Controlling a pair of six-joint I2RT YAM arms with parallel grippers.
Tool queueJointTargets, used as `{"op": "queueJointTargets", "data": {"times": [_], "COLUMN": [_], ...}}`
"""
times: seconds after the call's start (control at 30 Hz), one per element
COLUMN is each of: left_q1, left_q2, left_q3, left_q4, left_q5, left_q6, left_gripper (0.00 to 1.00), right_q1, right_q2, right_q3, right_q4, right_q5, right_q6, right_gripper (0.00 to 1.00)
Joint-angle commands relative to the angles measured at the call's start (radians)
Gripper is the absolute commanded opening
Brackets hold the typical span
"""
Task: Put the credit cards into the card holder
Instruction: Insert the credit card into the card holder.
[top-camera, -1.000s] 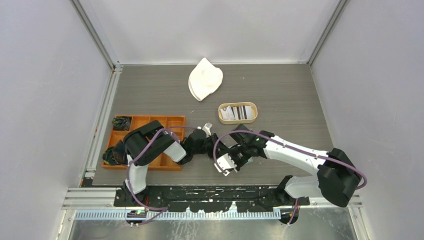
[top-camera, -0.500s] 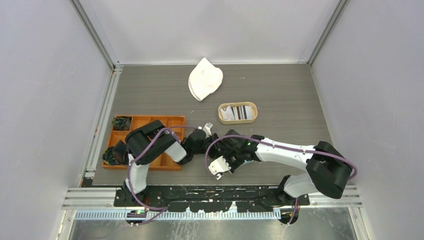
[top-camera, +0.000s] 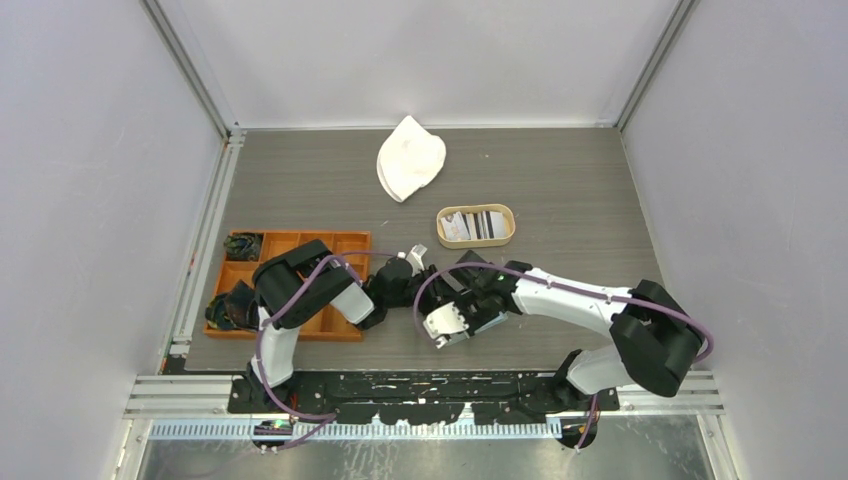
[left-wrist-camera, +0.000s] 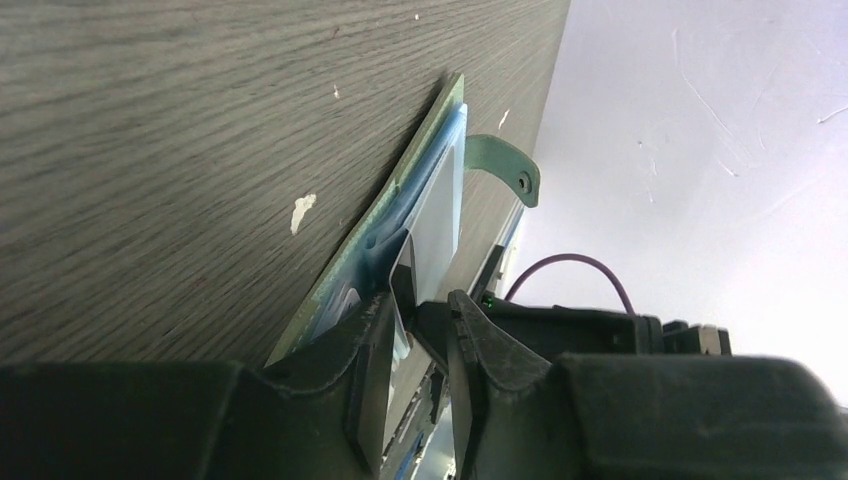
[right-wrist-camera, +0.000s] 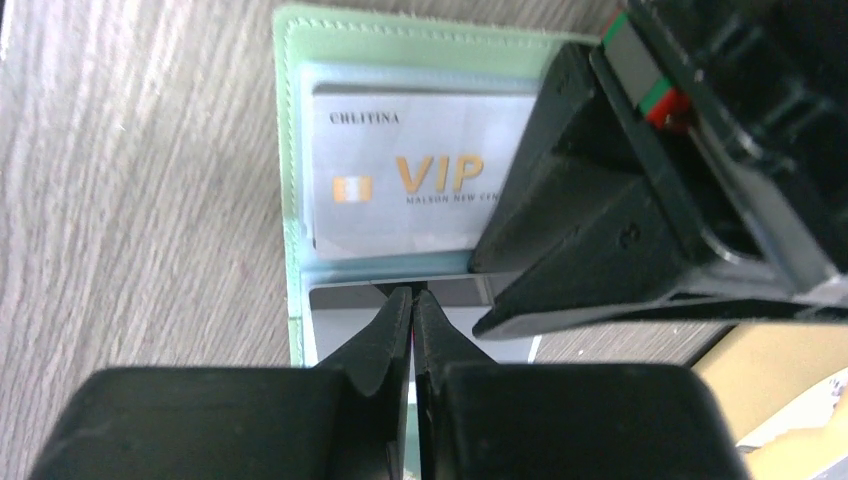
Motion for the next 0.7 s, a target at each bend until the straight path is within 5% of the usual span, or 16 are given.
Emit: {"op": "queueJointTargets", "data": {"times": [0.0, 0.2, 0.4, 0.67], "left_q1": [0.01, 0.015, 0.015, 0.01], "left_q2": [0.023, -0.036, -0.159, -0.26], "left_q3": [-0.015, -0.004, 0.031, 0.079], "left_q4": [-0.114, -0.178, -0.363, -0.583], "left_q5": [-0.011, -0.016, -0.04, -0.07], "left_q6": [0.058, 0.103, 0.205, 0.331], "left_gripper": [0.29, 0.31, 0.31, 0.25], "right_q1": [-0.029, -0.07, -0.176, -0.273], "right_q2": [-0.004, -0.022, -0.107, -0.152], "right_q3": [0.04, 0.056, 0.095, 0.088], "right_q4": [-0.027, -0.04, -0.12, -0.145], "right_q5": [0.037, 0.002, -0.214, -0.223], "right_q6": [-0.011, 0.016, 0.062, 0.041], "right_gripper": [0.09, 0.1, 0.16, 0.19]}}
